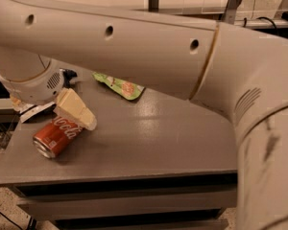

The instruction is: Pick coke can

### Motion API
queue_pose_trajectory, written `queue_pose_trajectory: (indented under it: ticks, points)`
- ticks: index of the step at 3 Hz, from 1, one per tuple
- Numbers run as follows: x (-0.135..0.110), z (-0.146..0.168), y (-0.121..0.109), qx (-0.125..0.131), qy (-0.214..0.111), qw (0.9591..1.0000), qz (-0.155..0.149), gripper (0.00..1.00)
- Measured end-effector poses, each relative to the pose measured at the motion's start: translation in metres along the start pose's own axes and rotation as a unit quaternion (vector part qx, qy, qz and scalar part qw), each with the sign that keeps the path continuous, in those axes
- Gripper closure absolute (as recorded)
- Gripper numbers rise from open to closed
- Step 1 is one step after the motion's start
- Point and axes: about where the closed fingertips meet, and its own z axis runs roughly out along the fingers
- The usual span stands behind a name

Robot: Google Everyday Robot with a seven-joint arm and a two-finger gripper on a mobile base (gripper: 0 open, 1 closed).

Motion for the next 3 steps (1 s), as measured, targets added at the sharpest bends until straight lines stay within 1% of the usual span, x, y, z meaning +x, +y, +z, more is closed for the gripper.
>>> queue_pose_trajectory:
  ticks: [1,2,3]
  points:
    - [0.009,0.012,-0.002,-0.012,-0.011,0.9996,0.021,0.0]
    - [0.015,0.02,0.003,-0.017,-0.04,0.9982,0.04,0.0]
    - [0.023,0.026,0.009,-0.015,-0.063,0.9956,0.068,0.15]
